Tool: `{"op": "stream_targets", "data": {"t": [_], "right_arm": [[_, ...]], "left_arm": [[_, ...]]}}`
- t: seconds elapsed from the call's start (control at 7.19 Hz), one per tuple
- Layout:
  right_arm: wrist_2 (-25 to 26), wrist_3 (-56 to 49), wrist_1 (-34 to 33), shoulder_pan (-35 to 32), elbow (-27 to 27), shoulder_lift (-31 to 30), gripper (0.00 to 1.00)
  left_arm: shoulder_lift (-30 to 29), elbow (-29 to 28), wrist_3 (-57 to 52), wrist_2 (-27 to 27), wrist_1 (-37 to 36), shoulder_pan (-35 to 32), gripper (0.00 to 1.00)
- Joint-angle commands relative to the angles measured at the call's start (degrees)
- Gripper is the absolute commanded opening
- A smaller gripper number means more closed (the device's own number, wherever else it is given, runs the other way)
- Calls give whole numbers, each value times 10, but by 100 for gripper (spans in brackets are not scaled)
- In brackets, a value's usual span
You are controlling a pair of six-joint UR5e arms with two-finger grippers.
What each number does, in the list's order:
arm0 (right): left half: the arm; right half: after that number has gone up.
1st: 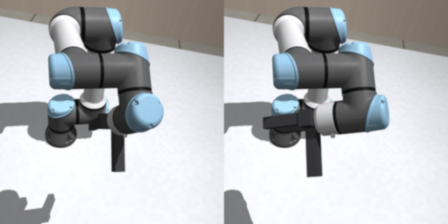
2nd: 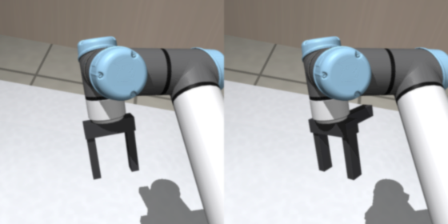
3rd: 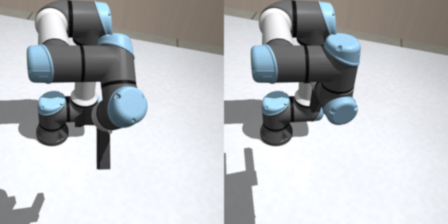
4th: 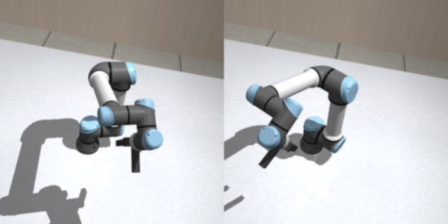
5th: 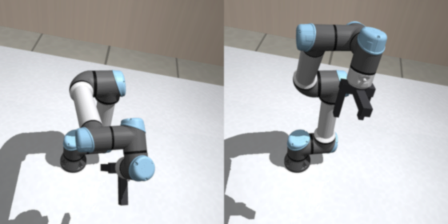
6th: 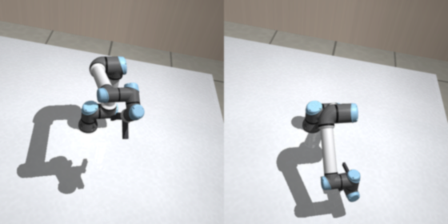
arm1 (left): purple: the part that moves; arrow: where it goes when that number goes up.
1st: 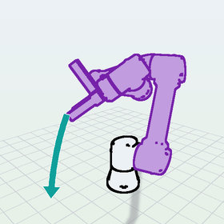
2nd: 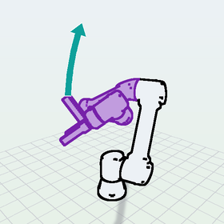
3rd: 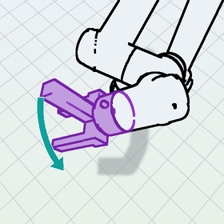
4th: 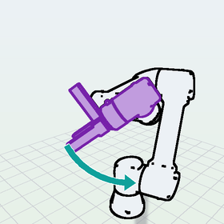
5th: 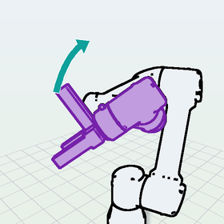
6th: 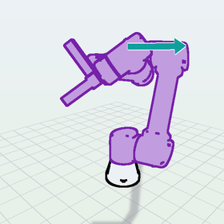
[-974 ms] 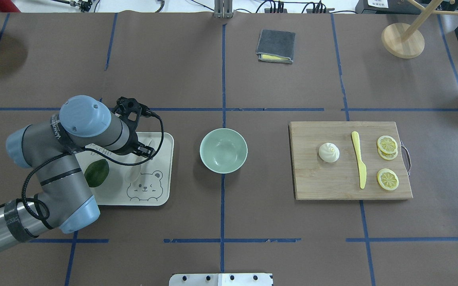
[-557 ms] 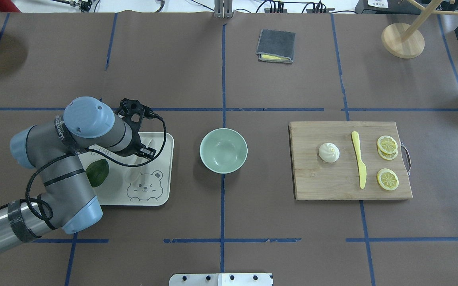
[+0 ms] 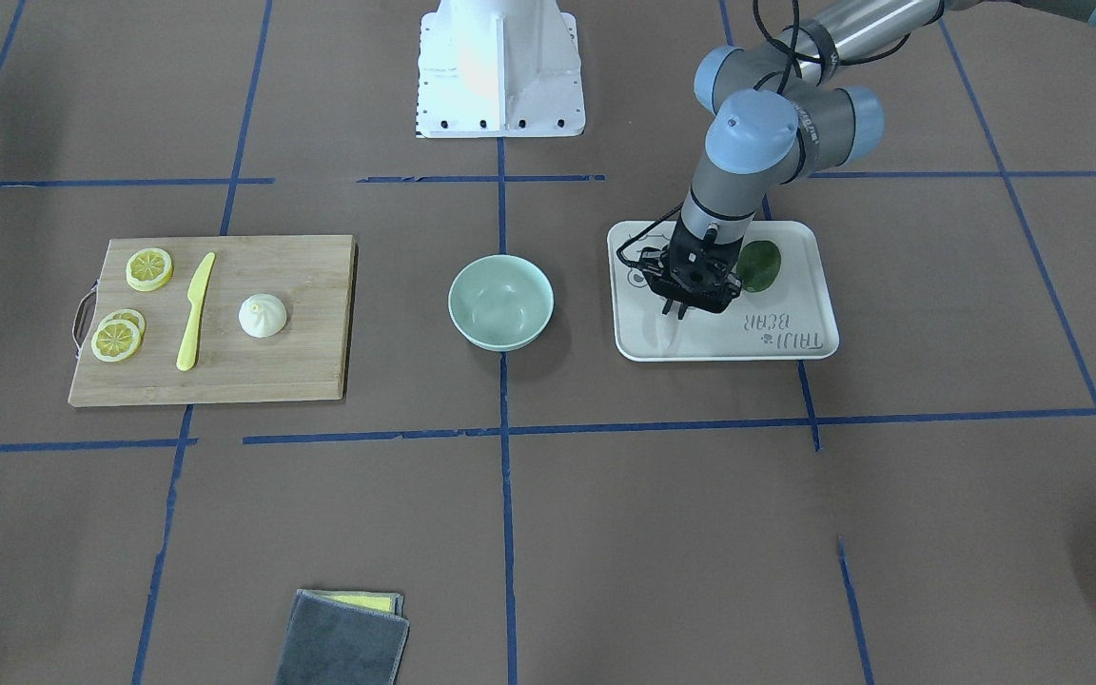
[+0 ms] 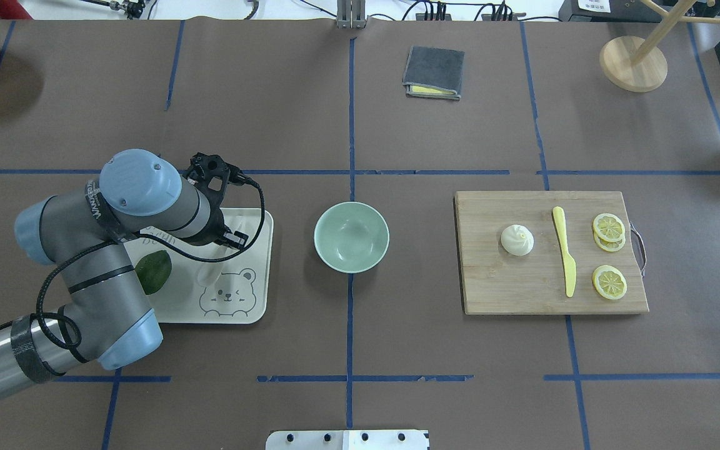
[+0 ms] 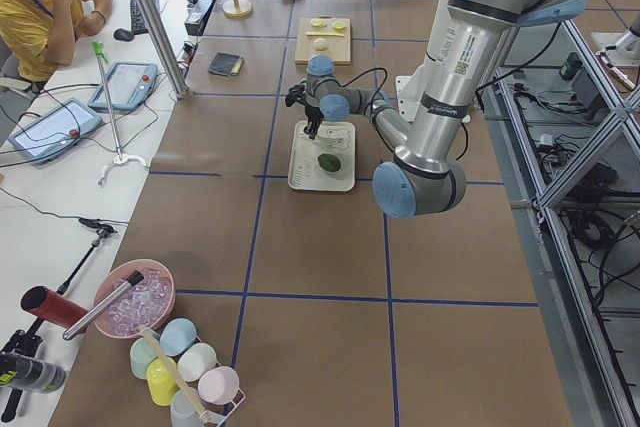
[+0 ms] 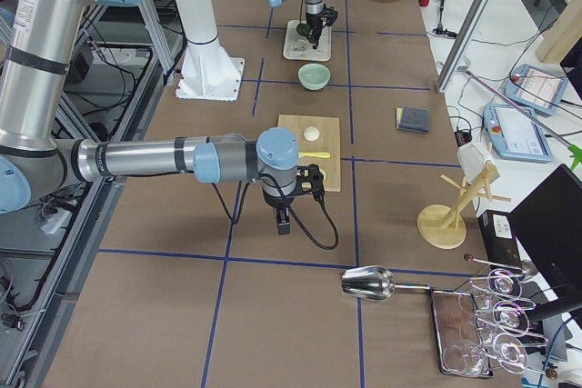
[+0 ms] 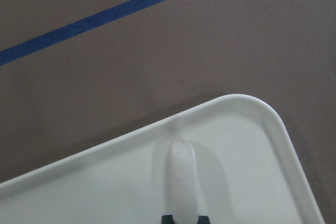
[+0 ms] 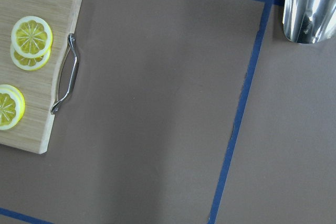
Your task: Put spoon and bun in bowl
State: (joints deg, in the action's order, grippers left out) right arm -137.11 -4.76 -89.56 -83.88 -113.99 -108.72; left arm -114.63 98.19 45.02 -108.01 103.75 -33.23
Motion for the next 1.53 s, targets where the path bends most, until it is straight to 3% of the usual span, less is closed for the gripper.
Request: {"op": "stream_targets", "data": {"t": [0.0,0.28,0.56,1.11,1.25,1.39], "right_arm": [[-1,0,0,-1,0,0,100],[-4,2,0,-1,0,0,100],[-17,2,-2,-1,0,0,100],[-18,3,-3,0,0,0,100],[-26,3,-4,-1,1,0,100],[-26,4,-3,0,1,0,100]], "left_arm": [[-50,29,7,0,-64,0,0],[-123,-7,83,0,-49,6,0],[-183,-99,223,0,71,12,0],[-194,-126,292,3,95,19,0],[-194,-127,289,3,95,20,26],[-192,-126,285,3,95,20,61]]}}
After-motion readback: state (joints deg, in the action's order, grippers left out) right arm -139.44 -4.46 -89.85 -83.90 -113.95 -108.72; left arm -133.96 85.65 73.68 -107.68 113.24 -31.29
